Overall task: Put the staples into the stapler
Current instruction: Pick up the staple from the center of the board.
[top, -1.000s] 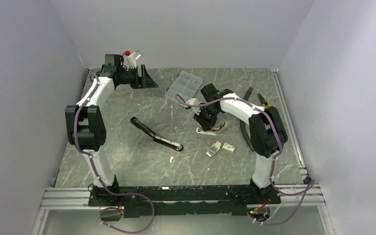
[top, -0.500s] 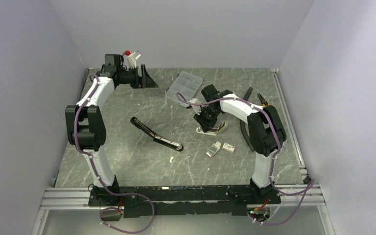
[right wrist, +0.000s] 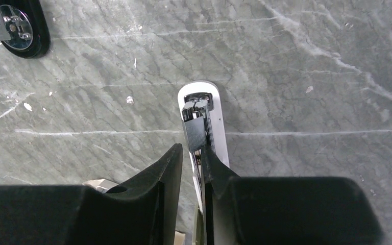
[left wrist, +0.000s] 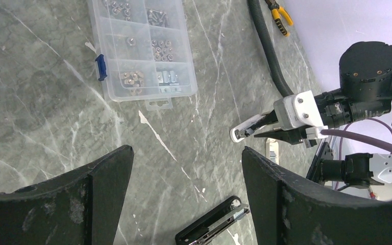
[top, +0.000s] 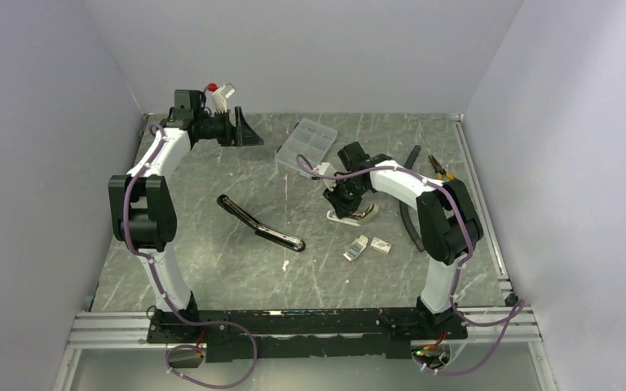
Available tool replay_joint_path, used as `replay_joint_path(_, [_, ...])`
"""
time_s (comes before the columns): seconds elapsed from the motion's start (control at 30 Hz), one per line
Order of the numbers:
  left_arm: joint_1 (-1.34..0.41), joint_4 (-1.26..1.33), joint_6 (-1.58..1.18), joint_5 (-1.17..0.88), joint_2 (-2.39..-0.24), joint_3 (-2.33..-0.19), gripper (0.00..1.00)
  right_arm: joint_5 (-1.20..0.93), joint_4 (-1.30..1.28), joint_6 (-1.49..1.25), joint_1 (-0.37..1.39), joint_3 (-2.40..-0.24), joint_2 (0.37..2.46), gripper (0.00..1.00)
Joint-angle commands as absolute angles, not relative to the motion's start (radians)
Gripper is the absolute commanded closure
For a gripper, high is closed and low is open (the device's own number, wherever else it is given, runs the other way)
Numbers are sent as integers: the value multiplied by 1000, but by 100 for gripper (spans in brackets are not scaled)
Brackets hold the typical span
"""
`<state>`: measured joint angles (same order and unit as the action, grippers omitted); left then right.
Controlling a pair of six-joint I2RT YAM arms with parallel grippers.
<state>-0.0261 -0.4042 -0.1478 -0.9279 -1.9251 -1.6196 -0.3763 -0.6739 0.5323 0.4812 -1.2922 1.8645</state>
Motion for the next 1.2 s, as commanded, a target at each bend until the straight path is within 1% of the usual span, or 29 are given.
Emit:
replay_joint_path(0.0, [-29, -365, -166, -966, -1892, -1609, 17, -385, -627, 558, 483, -1295, 1831, 76])
replay_joint_path(0.6, [-28, -363, -177, -974, -1908, -1627, 18, -399, -551, 545, 488, -1274, 1765, 77])
replay_joint_path(0.8, [-29, -363, -172, -976, -1908, -1628, 18, -436, -594, 589, 489, -1297, 1771, 71])
replay_joint_path(0.87, [-29, -366, -168, -974, -1907, -1628, 18, -445, -605, 600, 497, -1303, 1768, 71])
replay_joint_path(1.17, [-29, -387, -145, -949, -1880, -1617, 17, -427, -600, 514, 568, -1282, 1772, 74])
